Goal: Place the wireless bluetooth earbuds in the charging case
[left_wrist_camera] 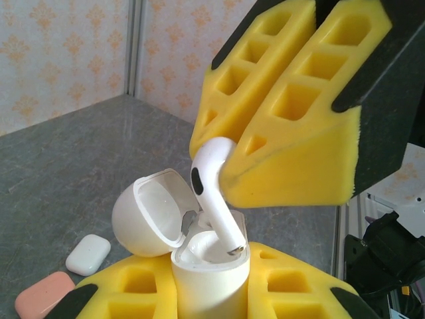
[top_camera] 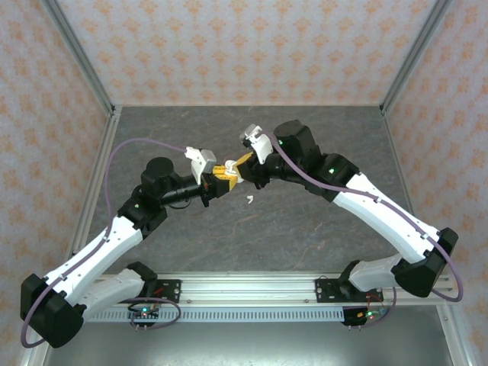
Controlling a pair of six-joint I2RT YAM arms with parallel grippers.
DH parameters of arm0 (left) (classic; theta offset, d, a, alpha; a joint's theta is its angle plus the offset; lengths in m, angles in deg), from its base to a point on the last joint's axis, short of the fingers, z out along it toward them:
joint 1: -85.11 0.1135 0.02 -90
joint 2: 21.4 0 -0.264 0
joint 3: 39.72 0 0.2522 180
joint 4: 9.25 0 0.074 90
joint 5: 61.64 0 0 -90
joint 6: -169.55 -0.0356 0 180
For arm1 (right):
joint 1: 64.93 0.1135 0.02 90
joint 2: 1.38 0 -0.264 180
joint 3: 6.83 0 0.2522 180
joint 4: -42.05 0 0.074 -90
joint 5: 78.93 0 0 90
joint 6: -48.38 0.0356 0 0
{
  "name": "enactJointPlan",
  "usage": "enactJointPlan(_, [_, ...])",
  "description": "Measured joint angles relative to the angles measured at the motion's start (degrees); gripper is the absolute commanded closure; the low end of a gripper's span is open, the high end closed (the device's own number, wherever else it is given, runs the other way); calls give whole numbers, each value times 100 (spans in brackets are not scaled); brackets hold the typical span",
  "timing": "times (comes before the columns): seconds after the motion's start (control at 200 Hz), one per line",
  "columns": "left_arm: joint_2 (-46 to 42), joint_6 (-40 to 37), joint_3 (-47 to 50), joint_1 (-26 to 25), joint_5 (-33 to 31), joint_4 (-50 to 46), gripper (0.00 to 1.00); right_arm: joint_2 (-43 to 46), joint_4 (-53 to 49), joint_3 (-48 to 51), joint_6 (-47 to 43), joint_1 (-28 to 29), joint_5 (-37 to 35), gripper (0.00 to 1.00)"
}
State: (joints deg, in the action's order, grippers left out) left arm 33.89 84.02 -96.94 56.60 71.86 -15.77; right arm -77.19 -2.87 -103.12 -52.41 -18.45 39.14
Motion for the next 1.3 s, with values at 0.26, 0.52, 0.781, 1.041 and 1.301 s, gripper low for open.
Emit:
enactJointPlan(0.26, [0,2,0,0,2,13,100,-46,-4,-2,2,0,-4,88])
enactJointPlan(0.52, [2,2,0,0,0,13,100,-190,-7,-74,4,0,17,88])
enactJointPlan(0.781, [0,2,0,0,50,46,100,-195,-90,-81,-4,-4,306,77])
enactJointPlan(1.041, [0,2,0,-37,105,57,100,-205,-192,-302,48,15,599,53])
enactJointPlan(1.301, [-24,2,2,-37,39,81,100,24,-197,-463,219,-55,111,30])
